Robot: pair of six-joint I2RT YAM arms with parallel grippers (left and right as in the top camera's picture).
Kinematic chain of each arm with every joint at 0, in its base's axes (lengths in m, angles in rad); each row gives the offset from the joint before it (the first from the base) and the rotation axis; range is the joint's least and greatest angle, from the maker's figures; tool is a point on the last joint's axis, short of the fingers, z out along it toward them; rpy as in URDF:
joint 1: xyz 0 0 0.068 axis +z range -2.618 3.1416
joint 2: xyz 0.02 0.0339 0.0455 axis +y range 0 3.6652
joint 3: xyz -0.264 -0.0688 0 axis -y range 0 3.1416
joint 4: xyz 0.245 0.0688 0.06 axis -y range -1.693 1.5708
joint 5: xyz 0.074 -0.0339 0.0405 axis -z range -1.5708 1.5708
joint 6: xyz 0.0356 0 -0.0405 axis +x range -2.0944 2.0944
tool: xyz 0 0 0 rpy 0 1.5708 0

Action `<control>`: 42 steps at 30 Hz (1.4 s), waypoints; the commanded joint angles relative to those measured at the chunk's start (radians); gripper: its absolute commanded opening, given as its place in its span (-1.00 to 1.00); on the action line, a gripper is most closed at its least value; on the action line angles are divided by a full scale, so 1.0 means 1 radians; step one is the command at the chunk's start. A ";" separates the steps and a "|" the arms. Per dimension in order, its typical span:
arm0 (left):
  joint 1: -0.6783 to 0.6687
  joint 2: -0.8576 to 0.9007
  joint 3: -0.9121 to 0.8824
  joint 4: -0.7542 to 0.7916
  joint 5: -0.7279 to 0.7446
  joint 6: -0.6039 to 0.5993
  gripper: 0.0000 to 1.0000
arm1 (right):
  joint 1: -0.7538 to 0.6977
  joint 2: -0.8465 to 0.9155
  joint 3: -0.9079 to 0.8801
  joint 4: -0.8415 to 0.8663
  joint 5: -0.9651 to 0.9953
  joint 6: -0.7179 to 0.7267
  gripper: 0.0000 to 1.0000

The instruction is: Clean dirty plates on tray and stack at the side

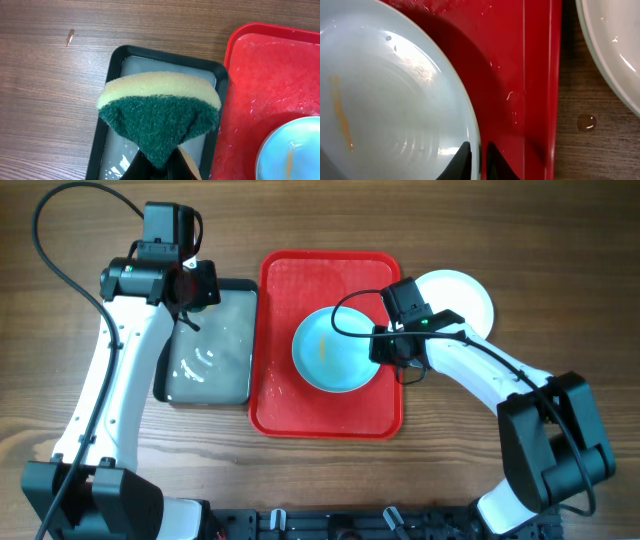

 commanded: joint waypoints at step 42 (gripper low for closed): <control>-0.002 0.008 -0.006 0.003 0.002 0.020 -0.92 | 0.002 0.004 -0.010 0.114 -0.002 -0.013 -0.63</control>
